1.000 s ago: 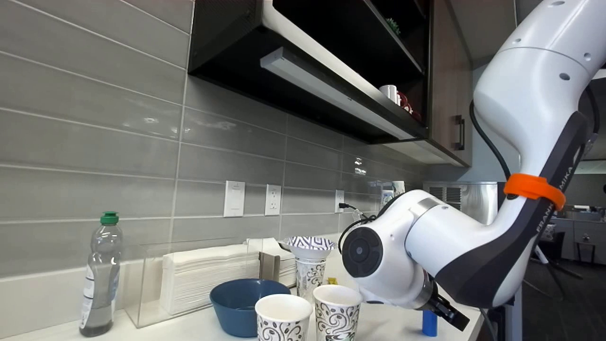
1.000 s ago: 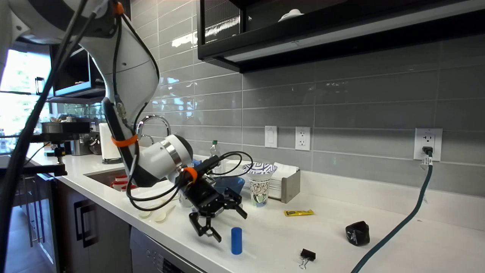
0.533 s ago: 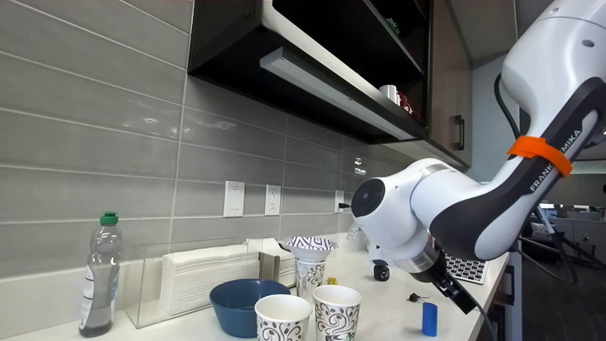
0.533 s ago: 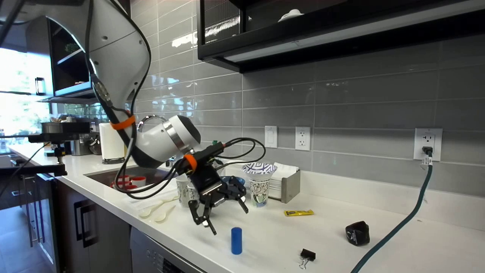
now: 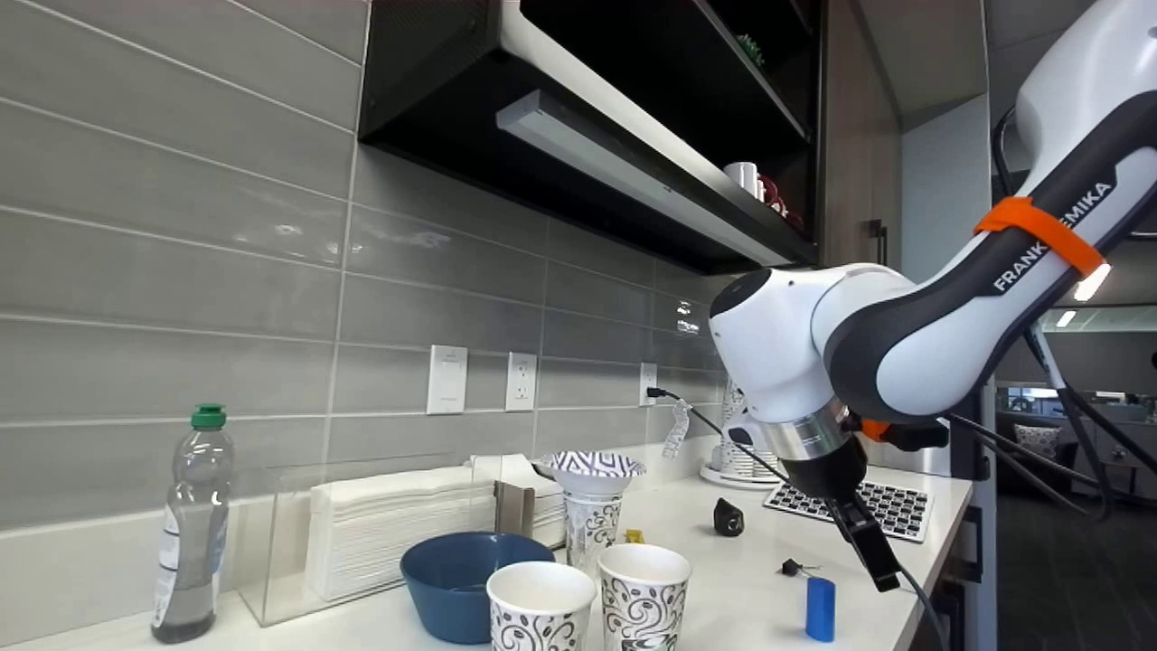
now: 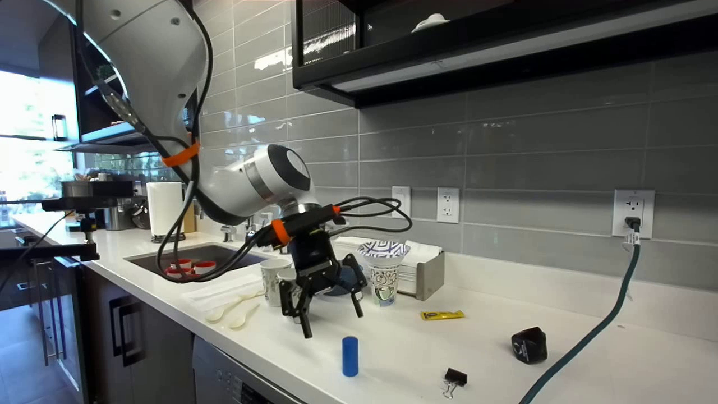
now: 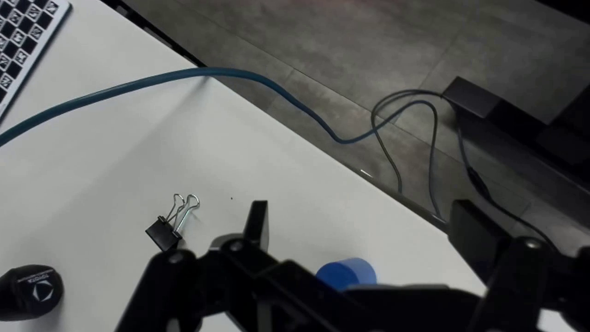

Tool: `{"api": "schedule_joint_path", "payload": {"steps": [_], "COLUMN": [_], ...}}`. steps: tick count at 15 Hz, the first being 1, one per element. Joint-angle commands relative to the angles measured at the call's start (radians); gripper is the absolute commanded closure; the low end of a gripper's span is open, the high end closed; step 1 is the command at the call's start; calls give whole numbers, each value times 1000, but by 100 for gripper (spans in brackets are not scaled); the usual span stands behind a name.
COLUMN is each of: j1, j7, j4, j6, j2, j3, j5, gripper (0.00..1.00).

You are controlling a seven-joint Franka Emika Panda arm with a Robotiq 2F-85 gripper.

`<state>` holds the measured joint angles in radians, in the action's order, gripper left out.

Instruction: Put the blue block in an upright position

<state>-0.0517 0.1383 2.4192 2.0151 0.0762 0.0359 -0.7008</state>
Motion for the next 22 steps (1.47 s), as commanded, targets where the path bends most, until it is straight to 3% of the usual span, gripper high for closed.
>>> {"api": "schedule_joint_path", "payload": {"steps": [1, 10, 22], "j1": [24, 54, 68], "j7": [16, 45, 25], "j4": [71, 184, 174], "j6": [124, 437, 453], "j2": [100, 183, 152], "j3": [-36, -93, -78], "j5": [118, 273, 273], "gripper": [0, 0, 0]}}
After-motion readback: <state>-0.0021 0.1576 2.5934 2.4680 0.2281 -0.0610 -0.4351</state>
